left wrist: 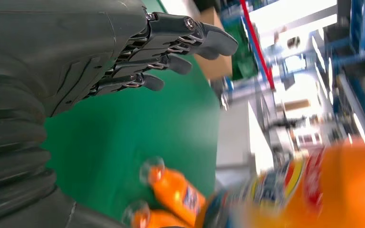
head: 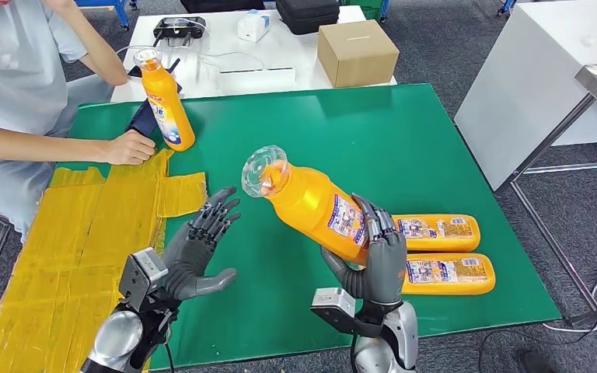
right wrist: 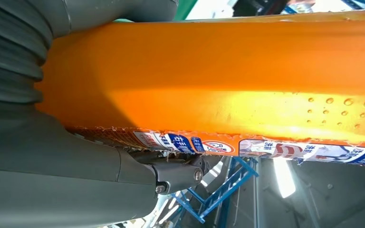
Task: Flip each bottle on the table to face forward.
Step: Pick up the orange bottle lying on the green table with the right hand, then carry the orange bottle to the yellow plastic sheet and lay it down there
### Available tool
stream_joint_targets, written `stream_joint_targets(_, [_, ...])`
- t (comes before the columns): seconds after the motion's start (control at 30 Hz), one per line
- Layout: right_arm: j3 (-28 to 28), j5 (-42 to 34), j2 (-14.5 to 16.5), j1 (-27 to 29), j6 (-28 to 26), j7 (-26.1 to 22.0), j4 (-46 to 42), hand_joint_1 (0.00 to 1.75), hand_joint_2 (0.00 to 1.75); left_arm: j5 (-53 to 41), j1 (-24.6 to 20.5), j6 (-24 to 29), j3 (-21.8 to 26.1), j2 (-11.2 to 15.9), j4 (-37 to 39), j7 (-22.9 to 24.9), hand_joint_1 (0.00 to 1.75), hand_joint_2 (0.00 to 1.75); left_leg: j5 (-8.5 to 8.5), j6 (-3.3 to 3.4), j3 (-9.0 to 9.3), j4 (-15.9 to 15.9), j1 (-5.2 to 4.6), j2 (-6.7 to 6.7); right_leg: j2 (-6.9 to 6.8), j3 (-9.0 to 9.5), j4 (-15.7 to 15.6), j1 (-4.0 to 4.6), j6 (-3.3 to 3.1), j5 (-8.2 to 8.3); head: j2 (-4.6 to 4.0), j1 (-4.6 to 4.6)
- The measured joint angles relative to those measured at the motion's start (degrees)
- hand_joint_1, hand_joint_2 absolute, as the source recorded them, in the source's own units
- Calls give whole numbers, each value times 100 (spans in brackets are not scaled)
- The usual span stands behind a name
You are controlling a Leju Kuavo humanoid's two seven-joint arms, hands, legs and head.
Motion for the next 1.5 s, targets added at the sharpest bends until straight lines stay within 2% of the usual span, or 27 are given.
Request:
stream_joint_targets(0.27, [166, -270, 73, -296, 42, 32, 196, 175, 175, 98, -168, -140, -252, 14, 280, -43, 0, 175, 1, 0, -2, 0, 0, 0, 0, 1, 0, -1, 0, 0, 0, 1])
stream_joint_targets(0.43, [281, -894, 93, -543, 494, 12, 505, 175, 175, 236, -321, -177, -380, 17, 385, -75, 0, 175, 1, 0, -5, 0, 0, -1, 0, -2, 0, 0, 0, 0, 0, 1])
stream_joint_targets(0.53, [409, -1021, 156, -723, 757, -9, 856, 175, 175, 304, -430, -174, -440, 15, 443, -76, 0, 175, 1, 0, -3, 0, 1, 0, 0, -1, 1, 1, 0, 1, 0, 1])
stream_joint_targets(0.7, [800, -976, 295, -932, 1118, -9, 1468, 175, 175, 370, -526, -149, -482, 12, 498, -69, 0, 175, 2, -1, -4, 0, 4, 1, 0, -4, 2, 4, 0, 0, 0, 0])
stream_joint_targets(1.07, [1179, -916, 383, -1102, 1295, 17, 2004, 175, 175, 461, -574, -142, -468, 11, 568, -41, 0, 175, 1, -1, -8, 0, 5, 0, 0, -6, 2, 3, -2, -1, 0, 1])
stream_joint_targets(1.5, [1931, -792, 456, -1443, 1398, 111, 2729, 175, 175, 671, -612, 32, -311, 11, 747, 50, 0, 175, 2, -2, -8, 0, 9, 2, 1, -10, 3, 8, -4, -1, 0, 1])
